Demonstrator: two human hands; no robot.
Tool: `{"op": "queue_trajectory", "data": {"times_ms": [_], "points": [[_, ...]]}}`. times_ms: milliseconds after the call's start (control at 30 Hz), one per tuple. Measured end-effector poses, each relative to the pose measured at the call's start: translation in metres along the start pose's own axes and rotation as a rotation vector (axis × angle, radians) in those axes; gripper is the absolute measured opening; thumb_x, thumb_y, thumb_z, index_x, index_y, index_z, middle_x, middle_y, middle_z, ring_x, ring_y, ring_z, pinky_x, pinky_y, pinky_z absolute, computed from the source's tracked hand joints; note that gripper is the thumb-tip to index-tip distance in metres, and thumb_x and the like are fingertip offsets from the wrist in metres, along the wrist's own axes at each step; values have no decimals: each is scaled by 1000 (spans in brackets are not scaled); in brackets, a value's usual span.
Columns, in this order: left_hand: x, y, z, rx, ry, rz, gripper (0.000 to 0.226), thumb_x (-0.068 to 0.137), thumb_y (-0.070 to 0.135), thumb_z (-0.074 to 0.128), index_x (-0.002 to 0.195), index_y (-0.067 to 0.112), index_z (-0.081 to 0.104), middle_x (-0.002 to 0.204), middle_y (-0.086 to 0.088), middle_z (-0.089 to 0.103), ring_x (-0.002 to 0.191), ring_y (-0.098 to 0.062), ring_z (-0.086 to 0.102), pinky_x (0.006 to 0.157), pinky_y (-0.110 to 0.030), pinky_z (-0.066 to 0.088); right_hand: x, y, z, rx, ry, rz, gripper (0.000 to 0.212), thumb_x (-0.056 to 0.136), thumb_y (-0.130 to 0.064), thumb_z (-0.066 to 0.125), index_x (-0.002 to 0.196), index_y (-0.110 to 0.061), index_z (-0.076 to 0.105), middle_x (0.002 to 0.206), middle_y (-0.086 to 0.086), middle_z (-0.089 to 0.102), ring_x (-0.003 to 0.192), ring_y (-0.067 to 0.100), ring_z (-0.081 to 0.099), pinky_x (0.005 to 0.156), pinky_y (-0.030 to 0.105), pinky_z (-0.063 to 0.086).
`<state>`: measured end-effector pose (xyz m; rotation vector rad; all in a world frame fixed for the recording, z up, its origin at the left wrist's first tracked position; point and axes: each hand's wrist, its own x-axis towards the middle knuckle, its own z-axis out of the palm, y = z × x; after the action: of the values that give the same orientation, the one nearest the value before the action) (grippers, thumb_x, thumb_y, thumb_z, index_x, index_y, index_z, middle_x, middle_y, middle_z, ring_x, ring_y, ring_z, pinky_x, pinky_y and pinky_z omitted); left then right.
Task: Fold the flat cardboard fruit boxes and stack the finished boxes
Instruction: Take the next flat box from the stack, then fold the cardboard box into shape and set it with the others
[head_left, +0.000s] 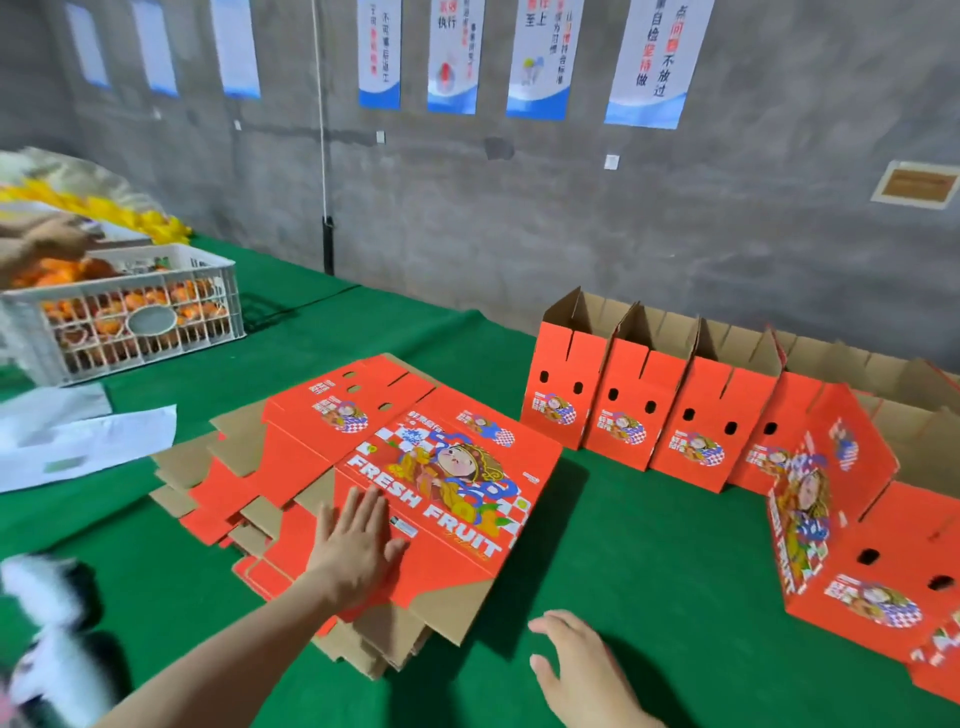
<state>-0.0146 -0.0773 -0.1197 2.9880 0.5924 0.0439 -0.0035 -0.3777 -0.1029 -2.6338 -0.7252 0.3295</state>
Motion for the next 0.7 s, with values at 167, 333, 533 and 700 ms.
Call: {"op": "queue_trajectory", "data": {"times_ms": [167, 333, 533, 700], "points": [[-22, 33, 3, 22, -89, 104, 102, 76, 81, -5, 153, 14, -1, 160, -4, -10, 147, -24, -11, 118, -48, -7, 19, -7, 13, 304, -73, 317, 65, 97, -39, 49, 150, -14, 21, 154, 2, 32, 140, 19, 32, 112, 34, 28], [-48, 59, 2, -52, -108, 265, 85, 83, 77, 28, 151, 28, 18, 161, 4, 5, 147, -17, 1, 117, -46, -5, 24, -2, 8, 1093, 41, 729, 29, 97, -31, 53, 109, -5, 55, 103, 16, 66, 91, 29, 63, 75, 37, 52], [-52, 80, -42, -36, -212, 655, 100, 66, 89, 28, 151, 39, 6, 160, 4, 0, 148, -19, -3, 116, -42, -9, 16, 13, -34, 1047, 274, 775, 20, 99, -30, 51, 95, -12, 58, 95, 11, 61, 84, 25, 57, 71, 34, 45], [-43, 100, -91, 52, 51, 835, 53, 100, 39, 36, 149, 42, 16, 159, 7, 14, 146, -10, 16, 117, -29, 13, -12, 30, -89, 1106, 347, 738, 19, 98, -29, 54, 91, -12, 58, 85, 11, 63, 73, 24, 59, 57, 29, 42]]}}
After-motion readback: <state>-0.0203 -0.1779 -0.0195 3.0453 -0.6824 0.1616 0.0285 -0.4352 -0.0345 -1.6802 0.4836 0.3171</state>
